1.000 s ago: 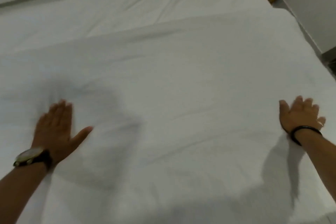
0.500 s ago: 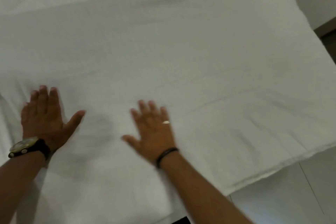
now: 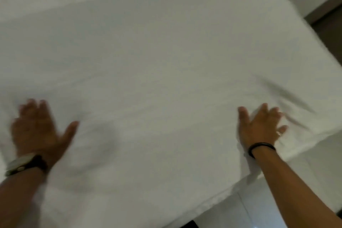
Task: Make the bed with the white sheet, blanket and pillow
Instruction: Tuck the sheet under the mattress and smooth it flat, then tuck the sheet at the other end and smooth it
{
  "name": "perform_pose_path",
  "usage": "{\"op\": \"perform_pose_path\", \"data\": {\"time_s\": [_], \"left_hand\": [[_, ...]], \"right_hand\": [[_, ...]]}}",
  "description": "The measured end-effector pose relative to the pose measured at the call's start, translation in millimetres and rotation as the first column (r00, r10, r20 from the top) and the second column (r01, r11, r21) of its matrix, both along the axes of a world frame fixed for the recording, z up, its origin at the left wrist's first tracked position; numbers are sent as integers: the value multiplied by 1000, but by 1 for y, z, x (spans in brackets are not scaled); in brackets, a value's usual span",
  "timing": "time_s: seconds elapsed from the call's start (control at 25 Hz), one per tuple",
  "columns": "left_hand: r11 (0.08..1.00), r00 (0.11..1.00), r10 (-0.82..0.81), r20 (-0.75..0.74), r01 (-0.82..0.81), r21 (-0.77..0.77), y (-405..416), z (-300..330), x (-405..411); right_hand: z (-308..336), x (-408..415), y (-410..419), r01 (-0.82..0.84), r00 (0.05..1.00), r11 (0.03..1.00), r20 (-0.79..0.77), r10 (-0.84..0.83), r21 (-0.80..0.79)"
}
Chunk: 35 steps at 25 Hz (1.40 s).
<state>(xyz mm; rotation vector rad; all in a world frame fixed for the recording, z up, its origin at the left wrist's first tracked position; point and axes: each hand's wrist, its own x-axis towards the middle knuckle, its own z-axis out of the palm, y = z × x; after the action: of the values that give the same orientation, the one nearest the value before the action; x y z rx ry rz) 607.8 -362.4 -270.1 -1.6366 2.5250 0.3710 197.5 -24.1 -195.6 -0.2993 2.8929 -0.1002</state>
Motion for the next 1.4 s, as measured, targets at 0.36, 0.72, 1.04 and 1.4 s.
{"op": "perform_pose_path", "data": {"time_s": [0.36, 0.72, 1.04, 1.4], "left_hand": [[999, 999, 5, -39, -6, -32, -7, 23, 13], [833, 856, -517, 3, 502, 233, -56, 66, 171], [588, 510, -806, 301, 749, 305, -94, 139, 176], [670, 356, -723, 591, 570, 475, -131, 165, 278]], "right_hand": [[-31, 277, -126, -775, 632, 624, -92, 770, -100], [19, 365, -142, -7, 968, 999, 253, -5, 45], [-38, 495, -225, -334, 933, 943, 145, 328, 15], [-37, 490, -231, -343, 904, 939, 266, 334, -16]]}}
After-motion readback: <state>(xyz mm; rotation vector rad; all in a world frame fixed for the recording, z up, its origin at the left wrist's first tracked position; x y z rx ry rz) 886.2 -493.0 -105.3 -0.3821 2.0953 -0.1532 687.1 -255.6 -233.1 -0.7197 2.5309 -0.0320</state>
